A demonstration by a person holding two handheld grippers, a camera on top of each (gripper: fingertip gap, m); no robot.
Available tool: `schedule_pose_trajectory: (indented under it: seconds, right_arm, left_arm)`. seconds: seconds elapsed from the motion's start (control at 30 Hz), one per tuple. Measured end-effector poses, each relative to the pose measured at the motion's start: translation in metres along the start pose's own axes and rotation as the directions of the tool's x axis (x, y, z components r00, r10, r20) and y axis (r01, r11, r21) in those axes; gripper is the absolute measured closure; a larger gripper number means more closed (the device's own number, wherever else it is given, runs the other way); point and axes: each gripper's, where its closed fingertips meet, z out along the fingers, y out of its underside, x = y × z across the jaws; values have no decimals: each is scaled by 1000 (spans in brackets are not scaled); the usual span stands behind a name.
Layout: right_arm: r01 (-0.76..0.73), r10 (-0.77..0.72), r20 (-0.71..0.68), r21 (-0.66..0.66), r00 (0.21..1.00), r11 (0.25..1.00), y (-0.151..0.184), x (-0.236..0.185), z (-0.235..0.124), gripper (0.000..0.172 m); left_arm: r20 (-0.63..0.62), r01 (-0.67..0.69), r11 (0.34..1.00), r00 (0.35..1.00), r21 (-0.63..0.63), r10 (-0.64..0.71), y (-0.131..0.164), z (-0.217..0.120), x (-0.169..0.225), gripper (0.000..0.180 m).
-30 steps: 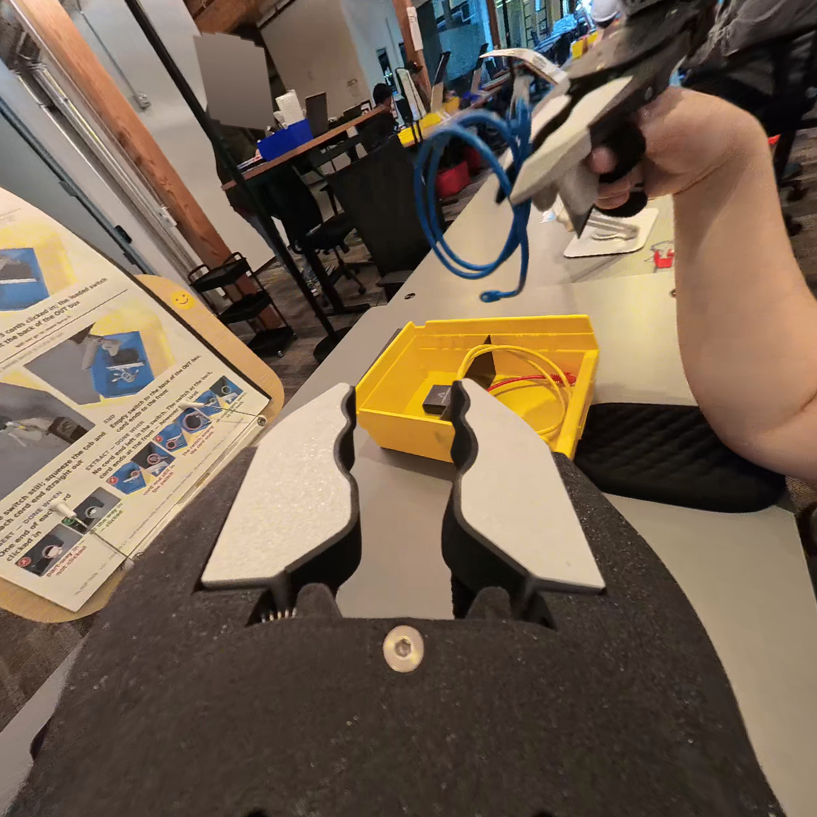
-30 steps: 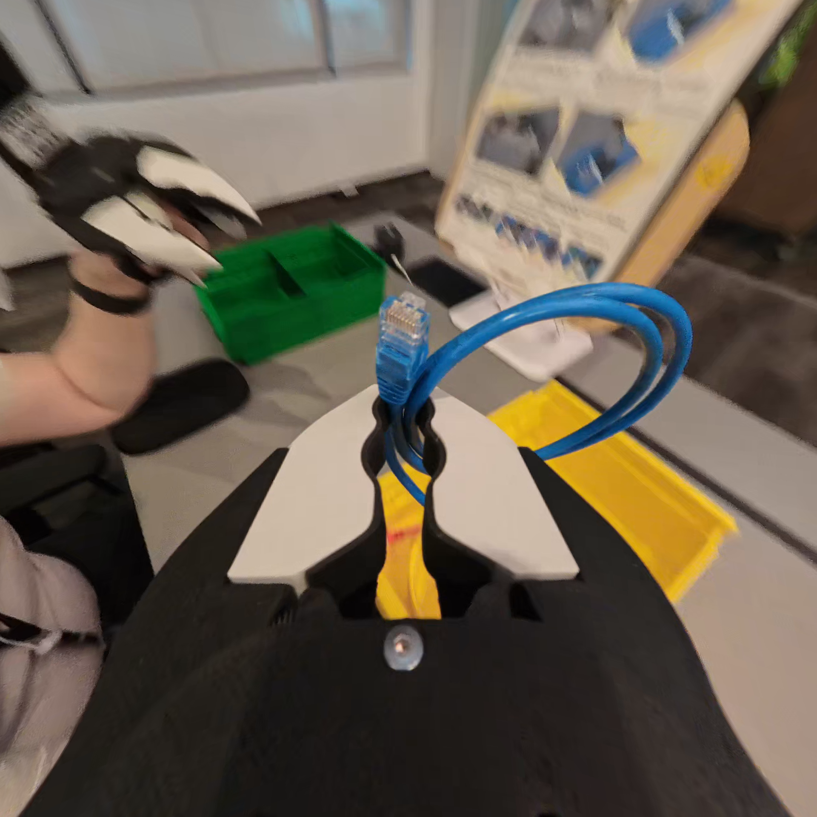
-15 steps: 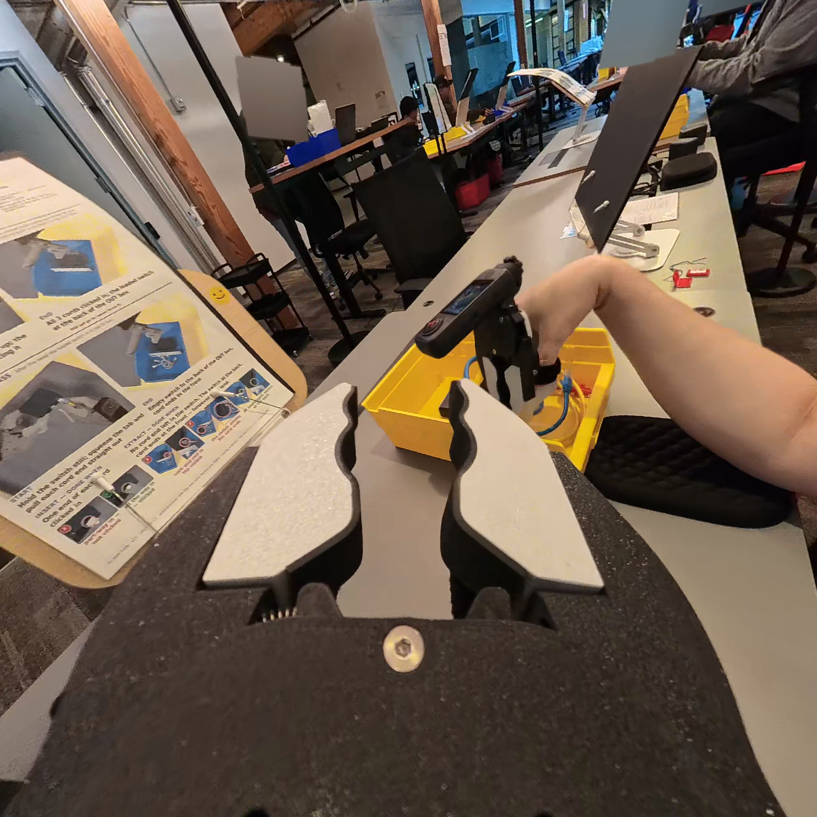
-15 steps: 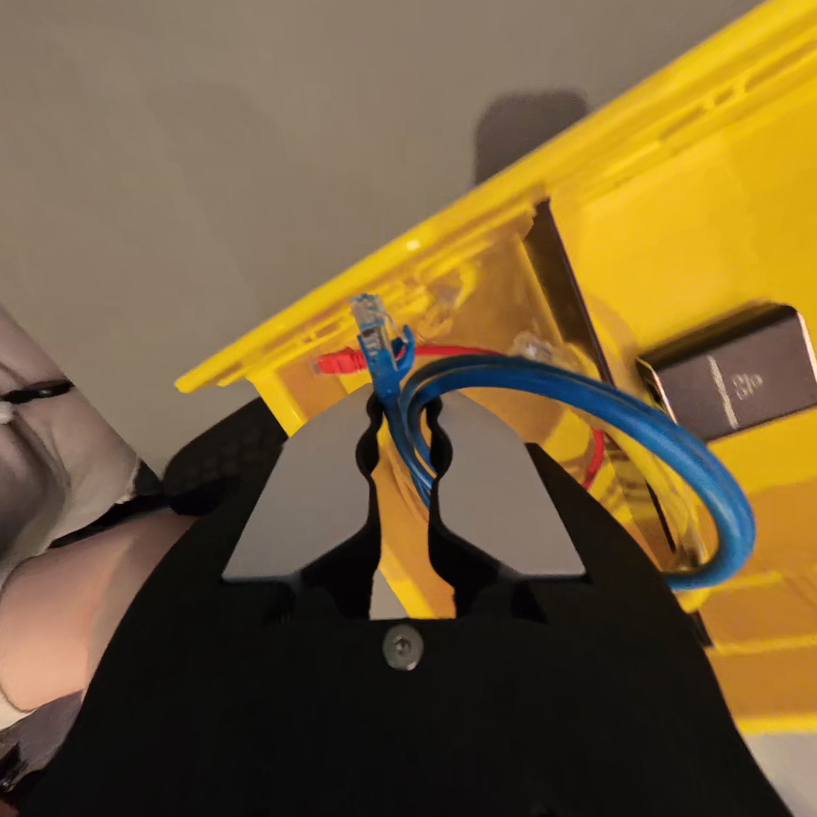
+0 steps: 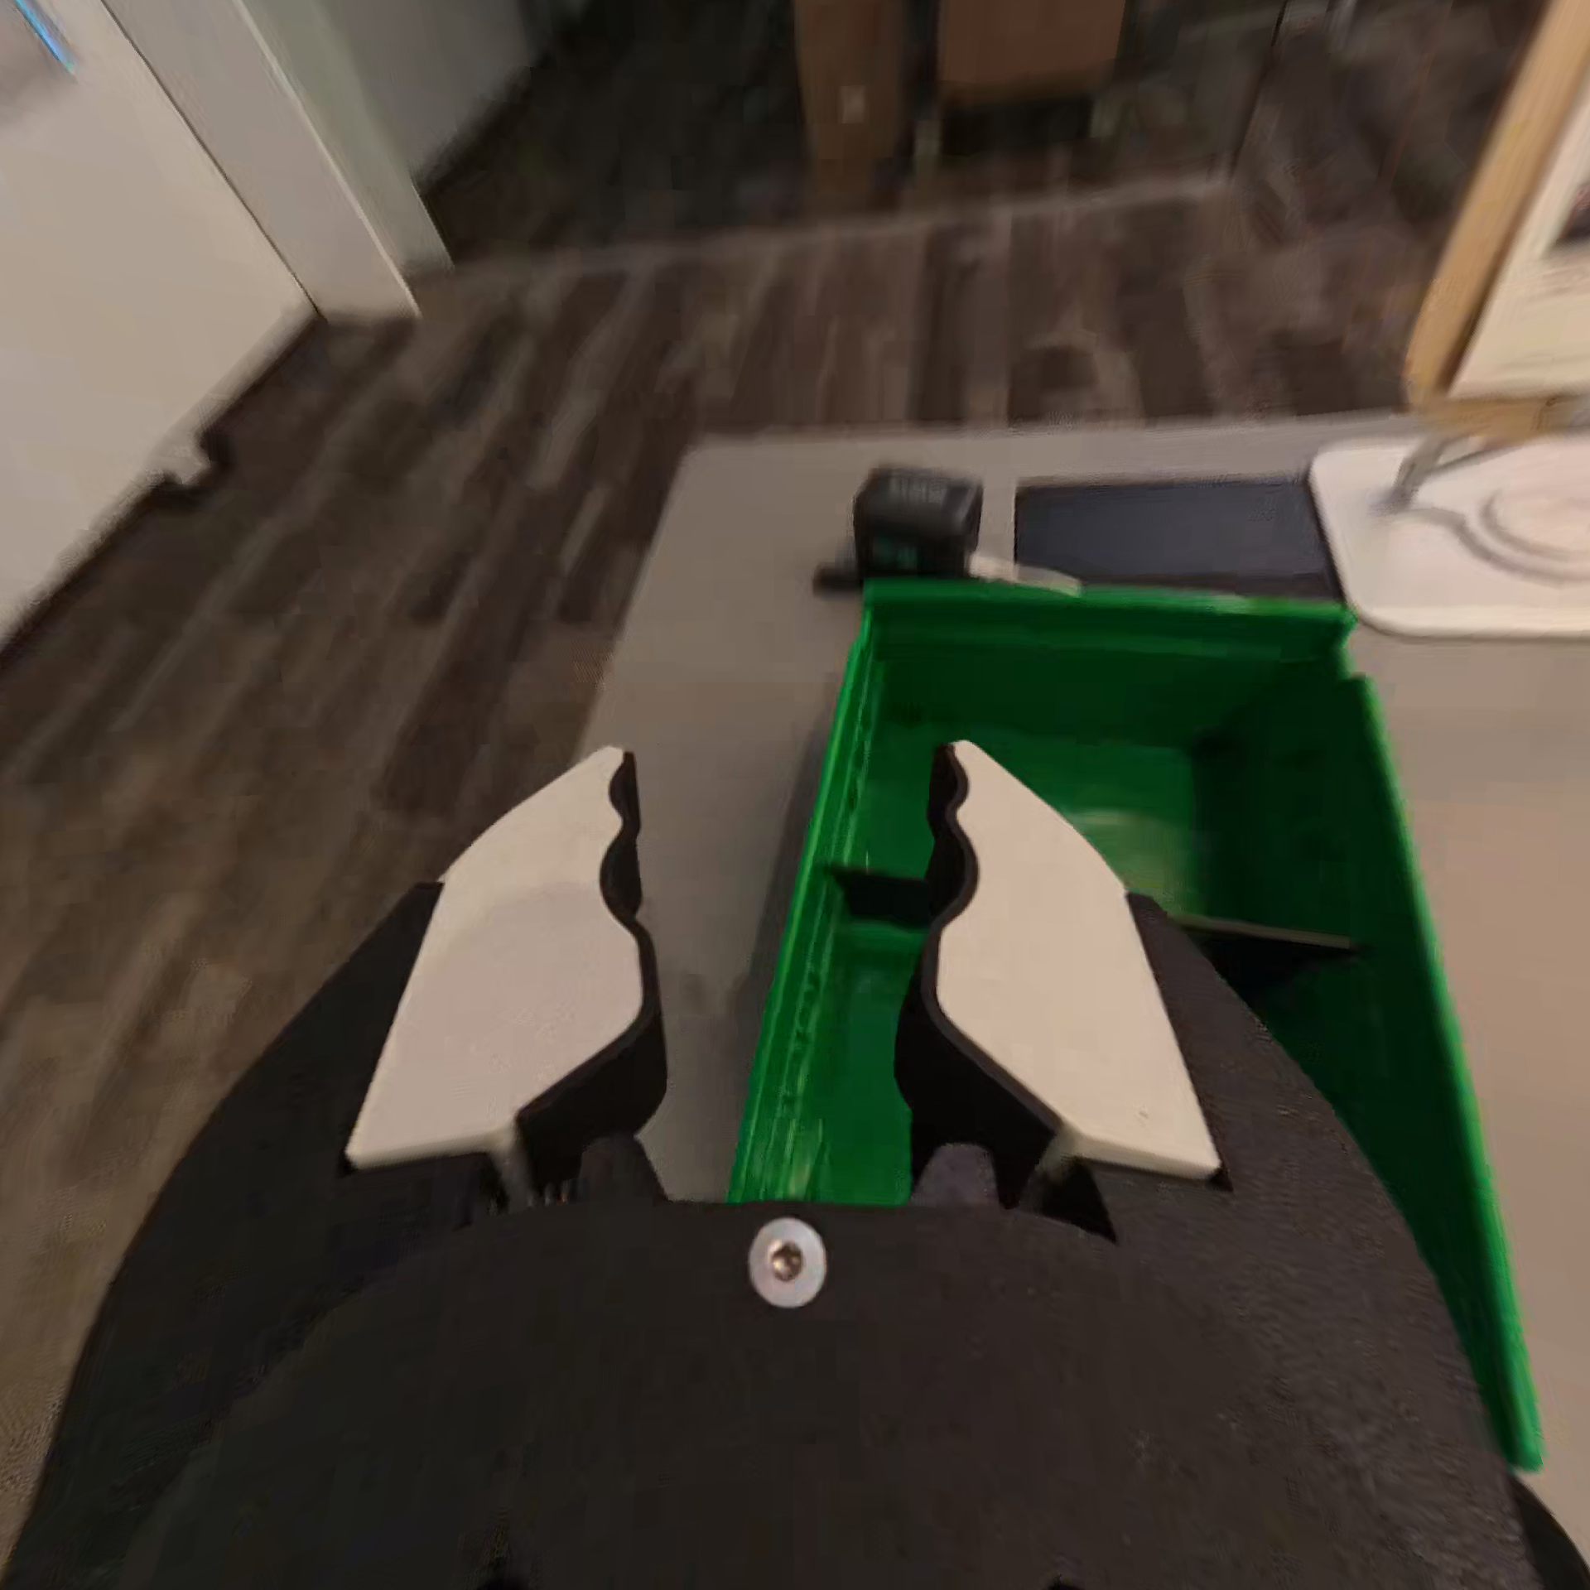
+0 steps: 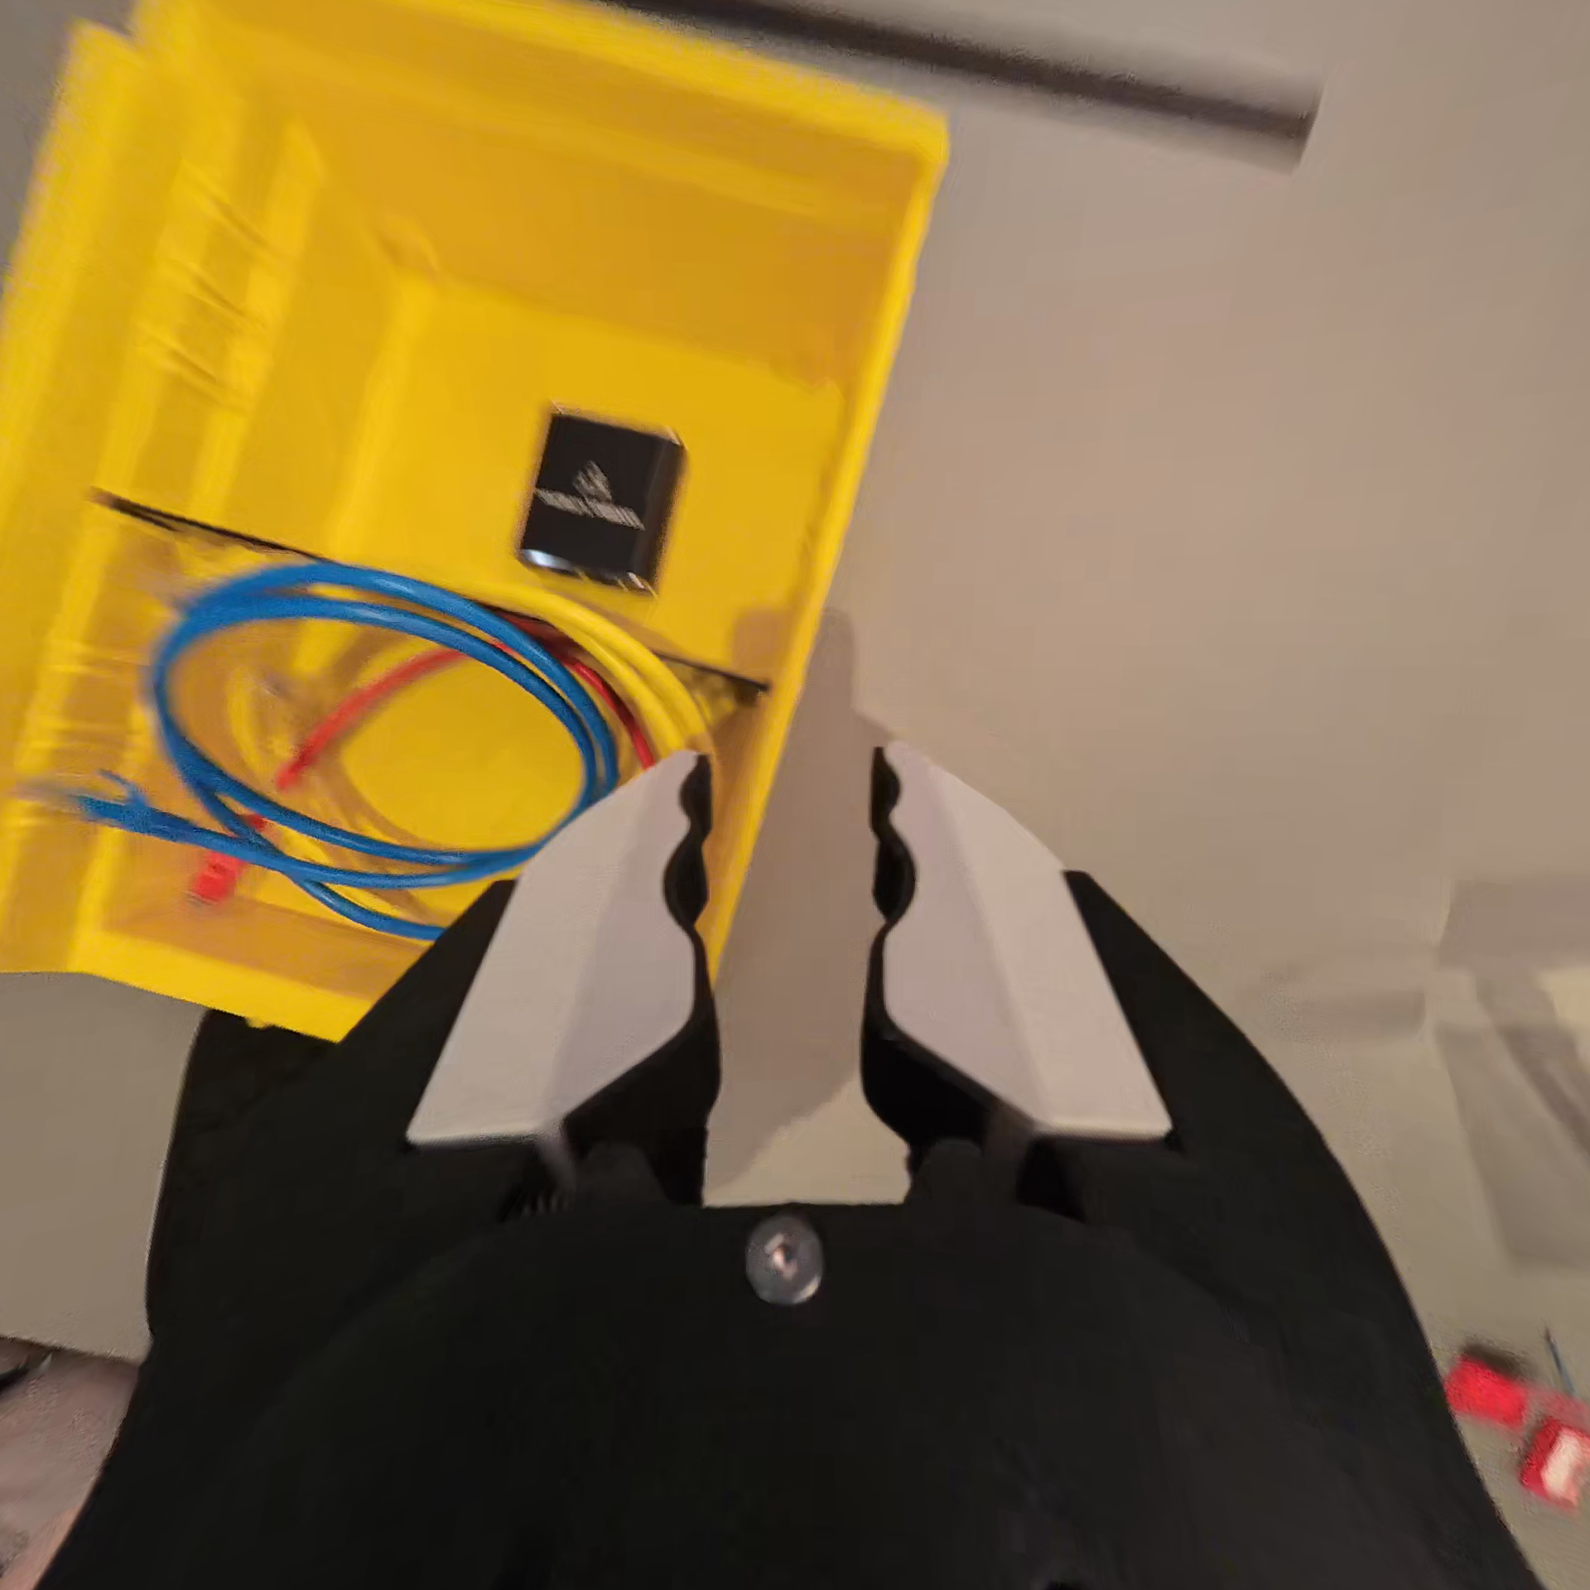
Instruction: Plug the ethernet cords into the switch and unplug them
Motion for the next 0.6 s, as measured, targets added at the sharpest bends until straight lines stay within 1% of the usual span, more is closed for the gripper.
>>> schedule_pose_trajectory:
  seconds: [0.03, 0.1, 0.13, 0.2, 0.3, 0.4, 0.47, 0.53, 0.6]
  right_arm:
    - [-13, 13, 1, -73, 1000, 997, 11, 3, 11, 142]
    - [-38, 46, 53, -145, 998, 989, 21, -4, 23, 141]
    - [-49, 60, 61, -167, 996, 985, 23, -6, 26, 139]
    - [-53, 60, 29, -207, 998, 977, 26, -4, 30, 136]
    - [-70, 78, 15, -290, 997, 955, 37, -4, 38, 132]
    - [-89, 107, 35, -344, 994, 935, 46, -4, 50, 135]
    - [-105, 145, 89, -358, 985, 928, 46, -10, 54, 148]
    - [-96, 151, 127, -363, 980, 927, 46, -17, 54, 163]
    - [-89, 143, 122, -369, 982, 925, 46, -17, 55, 163]
  left_arm:
    - [-30, 29, 996, 999, -90, -32, 20, 14, -4, 114]
    - [-78, 62, 961, 993, -270, -86, 58, 35, -7, 110]
    - [-104, 62, 938, 989, -341, -104, 72, 41, -5, 114]
    - [-147, 40, 897, 982, -441, -117, 93, 47, 3, 114]
    - [-100, -4, 869, 994, -495, -53, 105, 53, -2, 113]
    - [-118, -13, 835, 991, -551, -63, 120, 61, 3, 116]
    - [-118, -13, 797, 990, -604, -73, 134, 66, 3, 124]
    - [-139, -9, 756, 984, -655, -109, 148, 67, 6, 133]
    - [-152, -7, 728, 979, -685, -134, 156, 68, 10, 139]
